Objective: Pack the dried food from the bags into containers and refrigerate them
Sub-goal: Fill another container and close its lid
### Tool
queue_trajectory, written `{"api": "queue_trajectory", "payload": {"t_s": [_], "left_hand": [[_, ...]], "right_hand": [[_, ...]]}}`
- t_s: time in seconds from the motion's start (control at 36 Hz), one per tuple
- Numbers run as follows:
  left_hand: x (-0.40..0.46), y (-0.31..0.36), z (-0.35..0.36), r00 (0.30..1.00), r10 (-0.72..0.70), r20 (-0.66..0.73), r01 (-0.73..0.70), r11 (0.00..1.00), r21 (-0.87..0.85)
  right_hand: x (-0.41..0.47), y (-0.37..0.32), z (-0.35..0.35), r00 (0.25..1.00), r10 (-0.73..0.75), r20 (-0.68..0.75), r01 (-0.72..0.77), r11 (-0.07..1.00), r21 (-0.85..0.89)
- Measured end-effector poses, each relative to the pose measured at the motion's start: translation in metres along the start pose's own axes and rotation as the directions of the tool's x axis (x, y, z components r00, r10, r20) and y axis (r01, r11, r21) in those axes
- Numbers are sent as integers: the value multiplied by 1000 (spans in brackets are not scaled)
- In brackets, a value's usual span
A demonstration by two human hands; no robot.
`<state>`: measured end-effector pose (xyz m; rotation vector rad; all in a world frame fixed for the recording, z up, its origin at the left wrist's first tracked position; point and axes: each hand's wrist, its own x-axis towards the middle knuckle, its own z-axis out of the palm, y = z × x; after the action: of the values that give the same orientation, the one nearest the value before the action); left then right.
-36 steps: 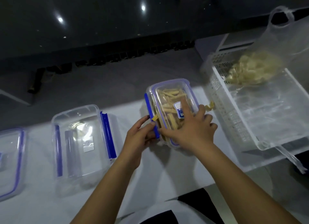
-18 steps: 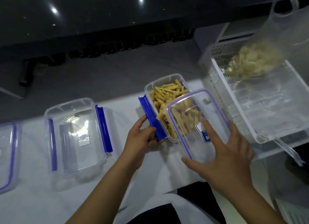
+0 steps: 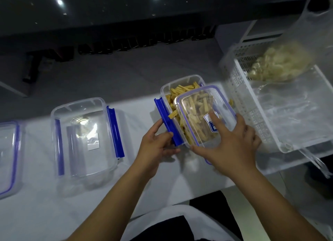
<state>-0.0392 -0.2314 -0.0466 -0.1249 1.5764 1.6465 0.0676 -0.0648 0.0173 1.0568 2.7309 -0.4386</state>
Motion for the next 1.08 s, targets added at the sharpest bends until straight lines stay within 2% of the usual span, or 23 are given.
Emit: {"api": "queue_trajectory", "payload": {"t_s": [0.17, 0.25, 0.36, 0.47, 0.72, 0.81, 0.92, 1.08], "left_hand": [[2, -1, 0, 1000, -1, -12, 1, 1000, -20], [3, 2, 1, 997, 43, -70, -47, 998, -52], [8, 11, 1, 985, 102, -137, -114, 990, -87], [15, 23, 6, 976, 188, -113, -186, 982, 26], [29, 27, 22, 942, 319, -103, -291, 930, 225], [28, 28, 27, 941, 320, -108, -298, 937, 184], [27, 26, 23, 958, 251, -136, -251, 968, 22], [20, 24, 15, 967, 222, -122, -222, 975, 17]], "right_hand": [[-3, 5, 0, 1000, -2, 25, 2, 1000, -3], [-17, 17, 0, 999, 9, 40, -10, 1000, 30], [-35, 29, 2, 1000, 26, 6, -27, 986, 164], [-41, 34, 0, 997, 77, -29, -65, 952, 300], [-41, 31, 15, 996, 90, 22, -93, 969, 231], [-31, 25, 21, 995, 99, 27, -103, 958, 268], [-8, 15, 19, 998, 60, 10, -61, 966, 250], [34, -5, 6, 999, 20, 26, -24, 985, 170]]}}
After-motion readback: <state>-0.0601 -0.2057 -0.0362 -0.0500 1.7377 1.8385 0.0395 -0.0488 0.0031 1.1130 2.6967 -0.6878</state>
